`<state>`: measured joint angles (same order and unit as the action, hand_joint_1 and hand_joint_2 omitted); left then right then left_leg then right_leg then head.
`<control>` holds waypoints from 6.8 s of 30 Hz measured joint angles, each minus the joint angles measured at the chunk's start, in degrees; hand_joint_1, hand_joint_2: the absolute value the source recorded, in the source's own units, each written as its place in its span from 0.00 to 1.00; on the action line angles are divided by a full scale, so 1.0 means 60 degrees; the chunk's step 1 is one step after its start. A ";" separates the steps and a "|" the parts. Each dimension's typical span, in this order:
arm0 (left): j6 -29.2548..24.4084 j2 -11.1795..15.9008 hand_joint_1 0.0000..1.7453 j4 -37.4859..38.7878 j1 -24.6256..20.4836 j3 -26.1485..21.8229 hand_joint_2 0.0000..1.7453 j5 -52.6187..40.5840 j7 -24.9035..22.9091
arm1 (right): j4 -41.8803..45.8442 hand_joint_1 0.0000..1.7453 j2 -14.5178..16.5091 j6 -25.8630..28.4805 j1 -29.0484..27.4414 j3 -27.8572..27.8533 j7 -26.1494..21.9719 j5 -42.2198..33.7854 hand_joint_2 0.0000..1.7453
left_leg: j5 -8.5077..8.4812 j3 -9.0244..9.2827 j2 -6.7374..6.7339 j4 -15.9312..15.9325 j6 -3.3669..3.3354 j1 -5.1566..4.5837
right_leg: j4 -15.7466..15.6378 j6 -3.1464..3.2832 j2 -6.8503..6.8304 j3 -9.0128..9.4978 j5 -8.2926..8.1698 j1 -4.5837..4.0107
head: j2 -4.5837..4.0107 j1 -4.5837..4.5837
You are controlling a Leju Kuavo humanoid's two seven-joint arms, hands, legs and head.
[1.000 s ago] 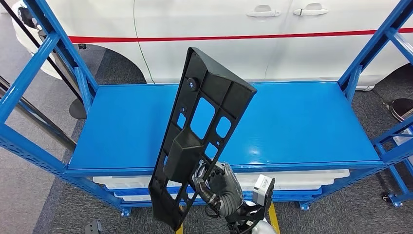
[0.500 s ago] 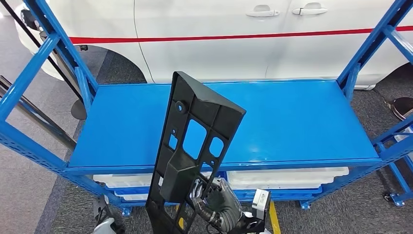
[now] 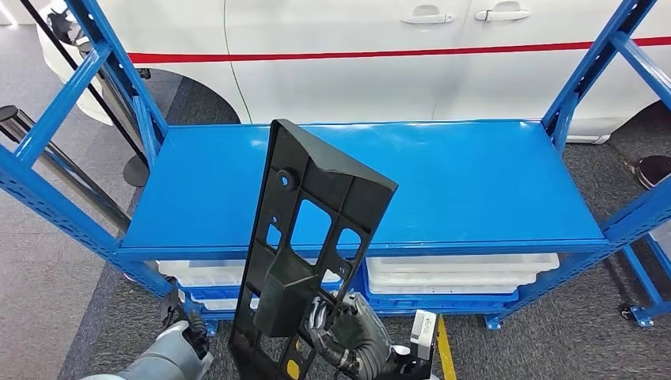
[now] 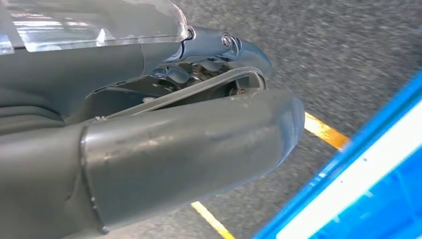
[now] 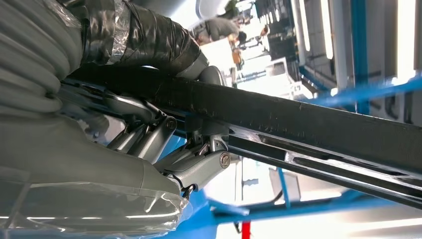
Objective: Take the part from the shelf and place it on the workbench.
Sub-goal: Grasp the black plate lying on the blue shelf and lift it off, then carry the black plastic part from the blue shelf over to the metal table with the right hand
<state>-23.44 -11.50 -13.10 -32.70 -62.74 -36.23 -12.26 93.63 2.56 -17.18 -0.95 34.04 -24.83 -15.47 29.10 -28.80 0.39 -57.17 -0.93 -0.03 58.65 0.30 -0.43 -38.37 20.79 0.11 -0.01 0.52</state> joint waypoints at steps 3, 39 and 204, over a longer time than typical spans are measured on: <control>-0.0114 0.0048 0.00 0.0008 -0.0413 0.0065 0.00 -0.0186 -0.0837 | 0.0034 1.00 -0.0003 -0.0082 -0.0012 0.0020 -0.0048 -0.0023 1.00 | -0.0345 -0.0210 -0.0051 0.0080 -0.0189 0.0079 | 0.0407 -0.0150 0.0047 -0.0261 0.0501 0.0023 | -0.0001 0.0003; 0.2500 0.0486 0.00 -0.0391 0.4542 0.2401 0.00 -0.2909 0.7611 | 0.1693 1.00 0.0480 0.3432 -0.0860 -0.1312 -0.1005 0.2427 1.00 | -0.0569 -0.0665 -0.0170 -0.0013 -0.0218 0.0083 | 0.2545 -0.0243 0.0046 -0.0145 0.2298 0.0122 | -0.0001 -0.0003; 0.3130 0.0230 0.00 -0.0009 0.4962 0.0956 0.00 -0.3408 0.5792 | 0.1779 1.00 0.1761 0.1917 -0.4024 -0.4540 -0.2061 0.2323 1.00 | 0.1032 -0.0486 -0.0305 -0.1359 0.0231 0.0097 | -0.0099 0.0293 -0.0003 0.0996 0.1156 0.0017 | 0.0000 0.0017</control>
<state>-4.66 -10.12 -13.16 -2.93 -57.00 -56.68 22.49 104.30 13.13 -5.68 -25.09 6.80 -37.20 -1.53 35.29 -31.71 -1.44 -65.33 0.46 0.55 58.05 2.07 -0.44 -32.39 27.73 0.21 -0.01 0.62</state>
